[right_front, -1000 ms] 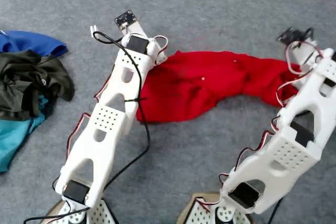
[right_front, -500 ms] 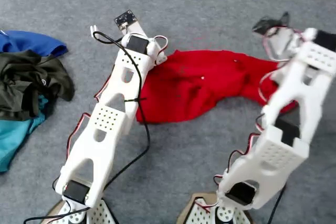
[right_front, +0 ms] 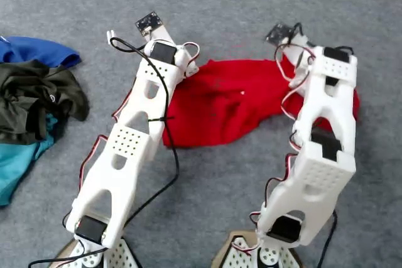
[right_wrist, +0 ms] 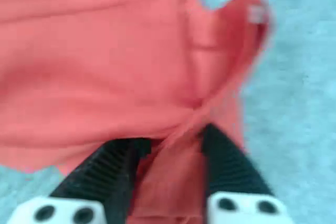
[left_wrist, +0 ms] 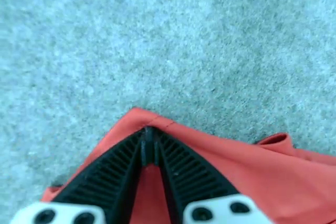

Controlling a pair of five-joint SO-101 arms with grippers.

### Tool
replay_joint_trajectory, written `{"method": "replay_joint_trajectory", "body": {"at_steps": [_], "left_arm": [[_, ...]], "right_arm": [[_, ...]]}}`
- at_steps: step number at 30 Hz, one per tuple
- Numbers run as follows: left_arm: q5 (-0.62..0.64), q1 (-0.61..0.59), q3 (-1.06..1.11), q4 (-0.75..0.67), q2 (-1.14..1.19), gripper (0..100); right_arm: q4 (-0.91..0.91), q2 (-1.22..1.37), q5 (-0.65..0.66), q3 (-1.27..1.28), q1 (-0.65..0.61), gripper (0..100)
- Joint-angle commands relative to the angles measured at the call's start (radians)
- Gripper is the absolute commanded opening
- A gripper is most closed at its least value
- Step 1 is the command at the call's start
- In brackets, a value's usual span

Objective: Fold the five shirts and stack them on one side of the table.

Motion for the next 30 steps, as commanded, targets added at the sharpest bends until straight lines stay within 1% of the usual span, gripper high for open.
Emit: {"method": "replay_joint_trajectory", "body": {"at_steps": [1,4,9,12,14,18,22,25,28,30], "left_arm": [[-0.008,-0.009,-0.025,-0.011,-0.018,2],[-0.008,-0.009,-0.025,-0.011,-0.018,2],[-0.008,-0.009,-0.025,-0.012,-0.018,2],[-0.008,-0.009,-0.025,-0.012,-0.018,2],[-0.008,-0.009,-0.025,-0.014,-0.018,2],[-0.008,-0.009,-0.025,-0.015,-0.018,2],[-0.008,-0.009,-0.025,-0.017,-0.018,2],[-0.008,-0.008,-0.025,-0.017,-0.018,2],[-0.008,-0.006,-0.025,-0.014,-0.018,2],[-0.008,-0.006,-0.025,-0.012,-0.018,2]], "right_arm": [[-0.025,0.015,-0.04,-0.165,0.036,1.4],[-0.026,0.07,-0.041,-0.291,0.041,1.6],[-0.075,0.257,-0.046,-0.544,0.039,1.9],[-0.046,0.355,-0.092,-0.716,0.039,3.3],[0.058,0.384,-0.123,-0.831,0.041,7.4],[0.333,0.39,-0.115,-1.021,0.041,14.7],[0.574,0.389,-0.089,-1.233,0.054,16.2],[0.755,0.397,-0.068,-1.38,0.033,16.2],[0.758,0.415,-0.098,-1.368,-0.001,16.3],[0.758,0.444,-0.106,-1.32,-0.053,16.3]]}}
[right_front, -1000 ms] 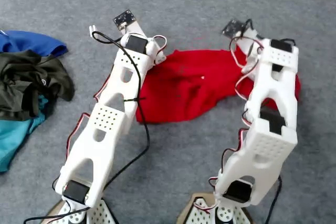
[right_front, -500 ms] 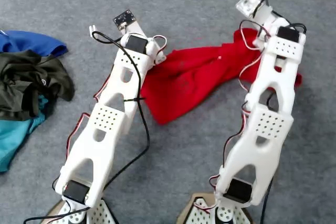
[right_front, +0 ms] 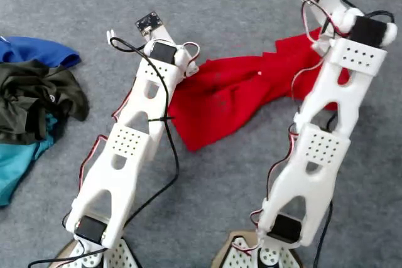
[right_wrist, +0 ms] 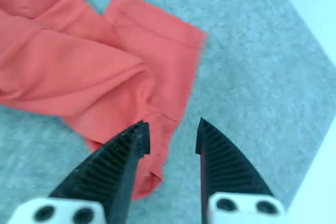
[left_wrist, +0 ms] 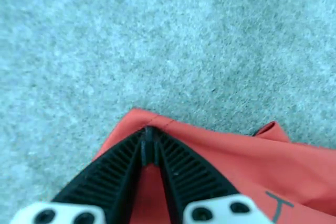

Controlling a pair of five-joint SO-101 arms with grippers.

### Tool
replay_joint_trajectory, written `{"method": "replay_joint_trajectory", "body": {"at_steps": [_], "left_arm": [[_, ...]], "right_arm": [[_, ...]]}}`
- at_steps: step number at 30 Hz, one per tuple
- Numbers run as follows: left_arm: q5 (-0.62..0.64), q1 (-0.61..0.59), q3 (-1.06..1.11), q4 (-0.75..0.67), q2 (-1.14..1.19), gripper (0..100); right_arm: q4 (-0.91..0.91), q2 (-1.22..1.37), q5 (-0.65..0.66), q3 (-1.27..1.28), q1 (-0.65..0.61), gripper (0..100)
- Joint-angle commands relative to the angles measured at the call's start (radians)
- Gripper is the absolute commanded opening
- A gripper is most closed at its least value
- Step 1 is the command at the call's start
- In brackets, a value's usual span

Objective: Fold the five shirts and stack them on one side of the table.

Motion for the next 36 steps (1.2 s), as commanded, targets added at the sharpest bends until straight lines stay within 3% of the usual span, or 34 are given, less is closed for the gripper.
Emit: {"method": "replay_joint_trajectory", "body": {"at_steps": [1,9,12,17,19,27,36], "left_arm": [[-0.008,-0.008,-0.025,-0.012,-0.018,2],[-0.008,-0.011,-0.025,0.0,-0.018,2],[-0.008,-0.011,-0.025,0.002,-0.018,2],[-0.008,-0.011,-0.025,0.0,-0.018,2],[-0.008,-0.011,-0.025,-0.002,-0.018,2],[-0.008,-0.011,-0.025,-0.003,-0.018,2],[-0.008,-0.011,-0.026,-0.005,-0.018,2]], "right_arm": [[0.025,0.036,-0.028,0.028,-0.087,16.3],[-0.057,0.211,-0.098,0.062,-0.223,16.0],[-0.064,0.274,-0.097,0.054,-0.213,15.2],[-0.011,0.305,-0.074,0.056,-0.157,0.9],[0.023,0.291,-0.074,0.042,-0.134,0.9],[0.029,0.101,-0.114,0.114,-0.031,0.5],[0.026,-0.323,-0.138,0.659,-0.001,0.5]]}}
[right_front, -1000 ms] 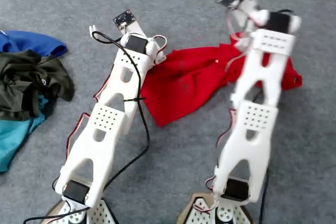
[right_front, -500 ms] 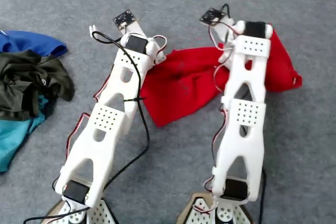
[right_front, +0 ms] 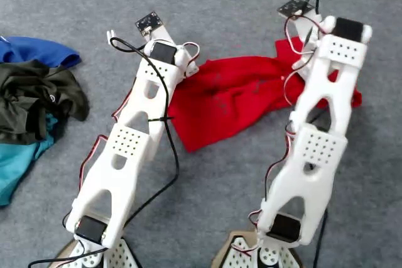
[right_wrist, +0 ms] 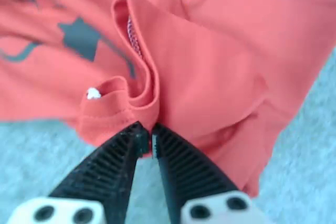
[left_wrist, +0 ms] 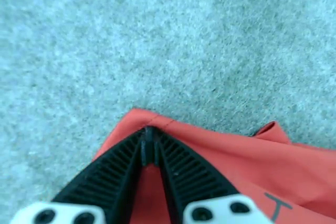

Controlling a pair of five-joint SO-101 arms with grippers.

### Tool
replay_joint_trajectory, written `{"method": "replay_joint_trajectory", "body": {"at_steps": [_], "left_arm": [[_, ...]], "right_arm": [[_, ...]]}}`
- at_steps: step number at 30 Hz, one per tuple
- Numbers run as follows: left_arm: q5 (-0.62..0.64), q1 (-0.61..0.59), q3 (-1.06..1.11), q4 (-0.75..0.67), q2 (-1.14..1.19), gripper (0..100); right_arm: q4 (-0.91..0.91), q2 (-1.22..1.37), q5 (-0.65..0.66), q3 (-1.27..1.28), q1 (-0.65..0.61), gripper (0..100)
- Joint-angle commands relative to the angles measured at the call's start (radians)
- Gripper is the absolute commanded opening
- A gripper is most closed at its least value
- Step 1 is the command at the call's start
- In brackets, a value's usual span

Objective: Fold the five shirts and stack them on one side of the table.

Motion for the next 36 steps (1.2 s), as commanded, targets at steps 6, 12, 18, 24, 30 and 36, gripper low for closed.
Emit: {"method": "replay_joint_trajectory", "body": {"at_steps": [6,12,18,24,30,36], "left_arm": [[-0.008,-0.011,-0.026,-0.006,-0.018,2],[-0.008,-0.011,-0.026,-0.006,-0.018,2],[-0.008,-0.011,-0.026,-0.006,-0.018,2],[-0.008,-0.011,-0.025,0.0,-0.019,2],[-0.002,-0.032,-0.026,0.002,-0.019,6],[0.038,-0.037,-0.025,0.003,-0.019,9]], "right_arm": [[0.011,-0.444,-0.008,0.515,0.027,0.5],[-0.083,-0.61,0.014,0.866,0.101,0.5],[-0.201,-0.832,0.02,1.285,0.093,0.5],[-0.408,-1.006,0.1,1.575,0.156,0.9],[-0.448,-1.013,0.339,1.647,0.251,19.6],[-0.4,-1.078,0.509,1.523,0.308,33.1]]}}
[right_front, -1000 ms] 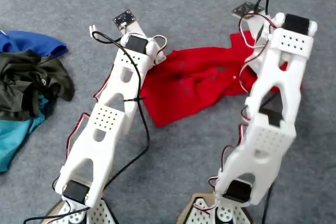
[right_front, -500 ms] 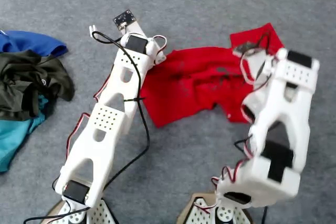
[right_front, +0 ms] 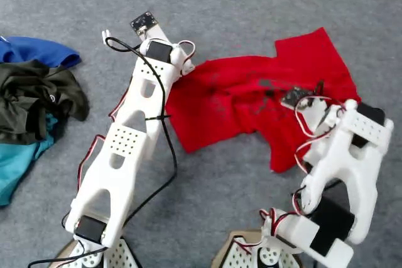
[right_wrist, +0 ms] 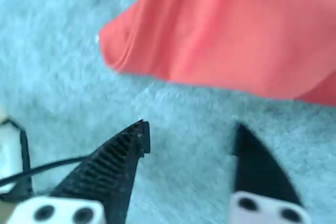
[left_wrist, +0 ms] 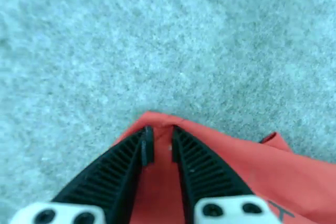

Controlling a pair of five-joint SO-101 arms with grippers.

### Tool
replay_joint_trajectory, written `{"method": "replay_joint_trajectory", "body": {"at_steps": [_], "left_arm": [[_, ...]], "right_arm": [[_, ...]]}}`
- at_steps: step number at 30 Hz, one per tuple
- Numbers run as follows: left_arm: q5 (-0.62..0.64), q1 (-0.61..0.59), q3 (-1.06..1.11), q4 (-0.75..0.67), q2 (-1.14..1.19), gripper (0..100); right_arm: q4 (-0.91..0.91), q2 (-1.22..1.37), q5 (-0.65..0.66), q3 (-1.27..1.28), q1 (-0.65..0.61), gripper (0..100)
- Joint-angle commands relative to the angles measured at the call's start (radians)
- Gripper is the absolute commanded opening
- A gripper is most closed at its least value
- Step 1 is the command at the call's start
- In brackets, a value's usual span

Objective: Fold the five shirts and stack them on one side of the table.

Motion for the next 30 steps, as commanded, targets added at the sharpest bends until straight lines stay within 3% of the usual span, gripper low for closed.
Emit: {"method": "replay_joint_trajectory", "body": {"at_steps": [1,8,14,22,30], "left_arm": [[0.017,-0.011,-0.025,0.003,-0.019,9],[0.018,-0.011,-0.025,0.003,-0.019,9],[0.018,-0.011,-0.025,0.003,-0.019,9],[0.015,-0.011,-0.025,0.003,-0.019,9],[0.015,-0.009,-0.025,0.003,-0.019,9]], "right_arm": [[0.015,-0.074,0.038,-0.154,0.025,33.1],[-0.077,0.082,-0.14,-0.542,-0.113,33.1],[-0.098,0.453,-0.249,-0.931,-0.206,33.1],[-0.112,0.974,-0.407,-1.511,-0.217,33.1],[-0.402,1.517,-0.598,-2.032,-0.237,33.1]]}}
